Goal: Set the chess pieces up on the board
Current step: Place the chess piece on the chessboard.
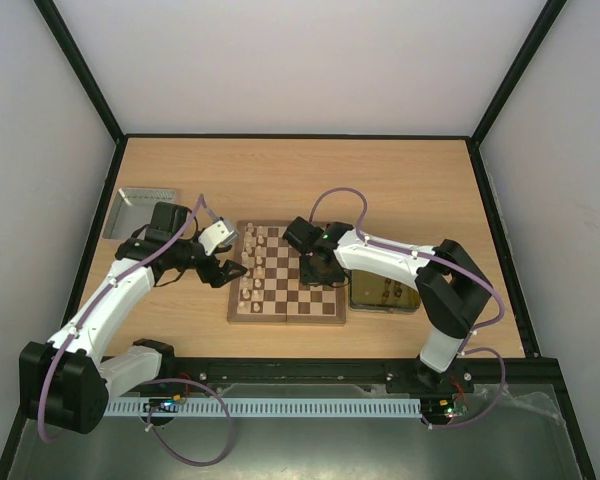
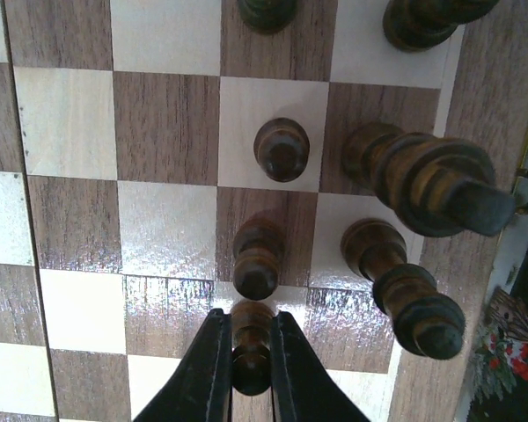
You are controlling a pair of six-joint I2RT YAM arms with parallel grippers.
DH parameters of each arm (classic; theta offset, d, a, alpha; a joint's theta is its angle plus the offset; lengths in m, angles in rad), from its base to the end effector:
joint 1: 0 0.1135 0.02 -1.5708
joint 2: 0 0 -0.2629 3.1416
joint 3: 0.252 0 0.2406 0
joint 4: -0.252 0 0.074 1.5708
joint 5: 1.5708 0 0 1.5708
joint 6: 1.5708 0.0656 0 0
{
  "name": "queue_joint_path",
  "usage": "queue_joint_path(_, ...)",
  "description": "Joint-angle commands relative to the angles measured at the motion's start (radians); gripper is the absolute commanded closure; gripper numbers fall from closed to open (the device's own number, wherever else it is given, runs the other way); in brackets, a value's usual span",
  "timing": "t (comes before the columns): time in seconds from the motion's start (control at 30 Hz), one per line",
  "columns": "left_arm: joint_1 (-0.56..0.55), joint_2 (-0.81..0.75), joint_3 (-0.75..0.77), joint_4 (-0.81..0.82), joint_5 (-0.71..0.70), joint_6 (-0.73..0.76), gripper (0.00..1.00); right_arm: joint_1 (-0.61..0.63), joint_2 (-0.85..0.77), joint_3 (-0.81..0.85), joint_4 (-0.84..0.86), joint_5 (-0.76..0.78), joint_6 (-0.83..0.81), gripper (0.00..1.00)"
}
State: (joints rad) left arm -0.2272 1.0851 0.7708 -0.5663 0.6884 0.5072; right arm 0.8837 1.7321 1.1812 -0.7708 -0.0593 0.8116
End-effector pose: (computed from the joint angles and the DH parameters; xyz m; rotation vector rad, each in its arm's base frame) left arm 0.2018 -0.0894 0.2349 1.0947 2.0261 -0.6962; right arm 0.2041 0.2549 0.1670 -0.1193 2.9996 0.3407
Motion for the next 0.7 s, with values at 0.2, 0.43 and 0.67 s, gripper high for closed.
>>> queue_joint_path(0.2, -0.005, -0.002, -0.014, 0.000, 0.010, 0.004, 0.15, -0.002, 0.005, -0.001, 0.012, 0.004, -0.006, 0.89)
queue_joint_path(0.43, -0.005, -0.002, -0.014, 0.001, 0.010, 0.004, 0.15, -0.002, 0.002, -0.002, 0.008, 0.009, -0.007, 0.87)
queue_joint_path(0.67, -0.005, -0.002, -0.014, 0.002, 0.010, 0.004, 0.15, -0.002, -0.002, -0.014, 0.011, 0.000, -0.011, 0.87)
